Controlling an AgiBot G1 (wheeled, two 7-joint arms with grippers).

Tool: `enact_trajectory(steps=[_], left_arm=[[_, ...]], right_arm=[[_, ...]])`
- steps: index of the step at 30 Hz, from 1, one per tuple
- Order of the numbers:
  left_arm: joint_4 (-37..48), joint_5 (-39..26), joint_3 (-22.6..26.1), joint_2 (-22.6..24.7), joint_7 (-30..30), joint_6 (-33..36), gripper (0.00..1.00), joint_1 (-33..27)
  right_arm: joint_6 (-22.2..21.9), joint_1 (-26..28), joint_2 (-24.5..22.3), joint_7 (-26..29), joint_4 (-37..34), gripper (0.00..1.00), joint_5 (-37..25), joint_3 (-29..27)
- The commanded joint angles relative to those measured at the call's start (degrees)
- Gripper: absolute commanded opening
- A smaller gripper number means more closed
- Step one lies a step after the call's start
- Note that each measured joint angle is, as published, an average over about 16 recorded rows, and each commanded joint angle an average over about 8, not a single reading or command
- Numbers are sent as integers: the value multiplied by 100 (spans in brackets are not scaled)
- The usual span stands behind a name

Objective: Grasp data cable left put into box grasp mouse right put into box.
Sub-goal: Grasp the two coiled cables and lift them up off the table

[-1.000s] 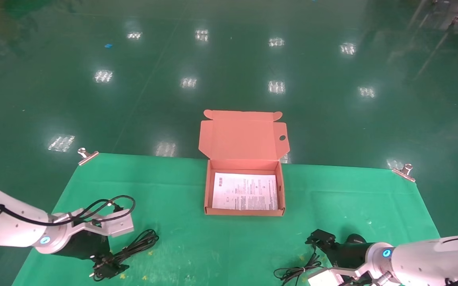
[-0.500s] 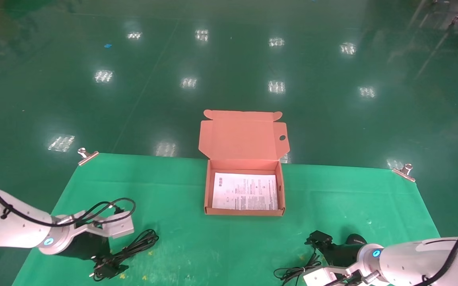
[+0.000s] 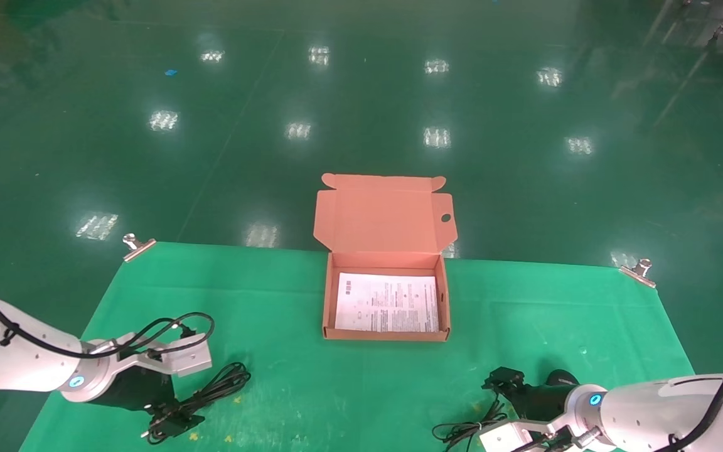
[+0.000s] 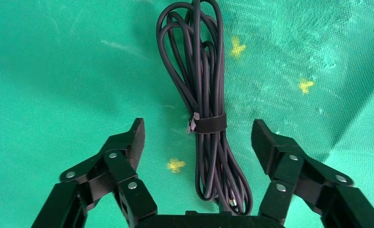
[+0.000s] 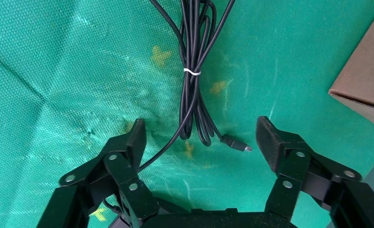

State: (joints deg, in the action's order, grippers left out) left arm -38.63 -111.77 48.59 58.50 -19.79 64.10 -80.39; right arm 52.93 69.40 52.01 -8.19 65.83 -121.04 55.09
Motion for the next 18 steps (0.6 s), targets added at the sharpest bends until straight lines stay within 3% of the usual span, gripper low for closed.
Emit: enact_trajectory(steps=[1,18], left_arm=[[-8,5,-3,-3,-4,4,0,-1],[-36,20,-12,-12,-15,22,0,-7]], right_arm=[[5,2,-5,0,7,0,6,-1],[26,8,-19,-5,27,0,20,-6]])
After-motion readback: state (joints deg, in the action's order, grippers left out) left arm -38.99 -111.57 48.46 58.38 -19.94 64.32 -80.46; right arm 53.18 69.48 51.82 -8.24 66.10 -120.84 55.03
